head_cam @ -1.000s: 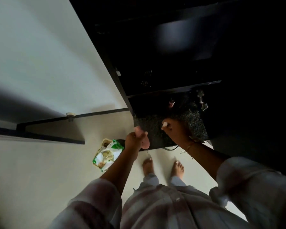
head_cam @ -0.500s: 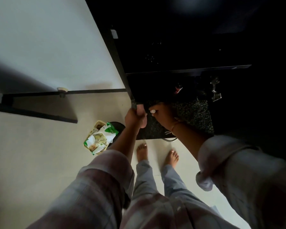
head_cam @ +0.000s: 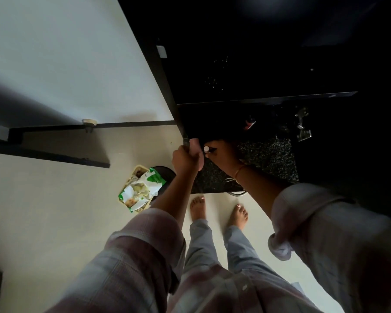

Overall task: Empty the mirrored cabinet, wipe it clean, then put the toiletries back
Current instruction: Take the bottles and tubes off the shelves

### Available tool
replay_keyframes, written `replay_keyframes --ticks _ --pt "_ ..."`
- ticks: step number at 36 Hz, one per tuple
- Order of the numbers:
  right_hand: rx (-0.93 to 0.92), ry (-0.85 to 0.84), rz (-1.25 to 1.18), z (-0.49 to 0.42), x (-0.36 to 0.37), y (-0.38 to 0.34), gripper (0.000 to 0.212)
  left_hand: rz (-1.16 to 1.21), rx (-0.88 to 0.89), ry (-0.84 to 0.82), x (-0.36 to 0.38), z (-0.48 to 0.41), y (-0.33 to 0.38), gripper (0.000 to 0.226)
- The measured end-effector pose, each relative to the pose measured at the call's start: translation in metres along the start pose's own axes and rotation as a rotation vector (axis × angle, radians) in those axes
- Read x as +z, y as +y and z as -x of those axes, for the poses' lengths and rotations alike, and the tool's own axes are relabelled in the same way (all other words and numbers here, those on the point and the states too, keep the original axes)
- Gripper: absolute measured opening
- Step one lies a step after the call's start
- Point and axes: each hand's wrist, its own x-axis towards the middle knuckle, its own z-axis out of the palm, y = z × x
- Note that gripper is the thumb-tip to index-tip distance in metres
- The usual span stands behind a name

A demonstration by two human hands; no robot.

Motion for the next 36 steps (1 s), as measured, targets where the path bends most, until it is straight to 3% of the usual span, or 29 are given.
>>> replay_keyframes --ticks 5,8,12,15,17,21,27,32,36 --pt "0.022 -0.008 -0.033 0.004 -0.008 -0.004 0.036 -0.027 0.0 -0.009 -0.001 0.006 0.0 0.035" --pt "0.106 0.015 -0.06 0.01 -0.014 -0.004 0.039 -0.061 0.028 -0.013 -0.001 0.009 -0.004 0.034" --pt "0.108 0.267 0.089 0.019 -0.029 0.002 0.035 -0.09 0.039 -0.043 -0.004 0.014 -0.01 0.033" --pt "0.082 0.477 0.371 0.025 -0.052 0.0 0.045 -0.093 0.055 -0.06 -0.005 0.014 -0.013 0.031" --pt "0.096 0.524 0.468 0.024 -0.064 0.001 0.055 -0.097 0.049 -0.065 -0.007 0.015 -0.015 0.03" --pt "0.134 0.39 0.541 0.011 -0.081 0.012 0.07 -0.05 0.053 -0.065 -0.012 0.019 -0.018 0.032" --pt "0.042 0.212 0.528 -0.008 -0.09 0.028 0.067 -0.008 0.056 -0.065 -0.018 0.027 -0.026 0.045" --pt "0.014 0.206 0.577 -0.012 -0.087 0.035 0.037 -0.015 0.061 -0.071 -0.022 0.033 -0.03 0.049" --pt "0.007 0.233 0.582 0.005 -0.088 0.031 0.027 -0.009 0.082 -0.072 -0.025 0.036 -0.032 0.052"
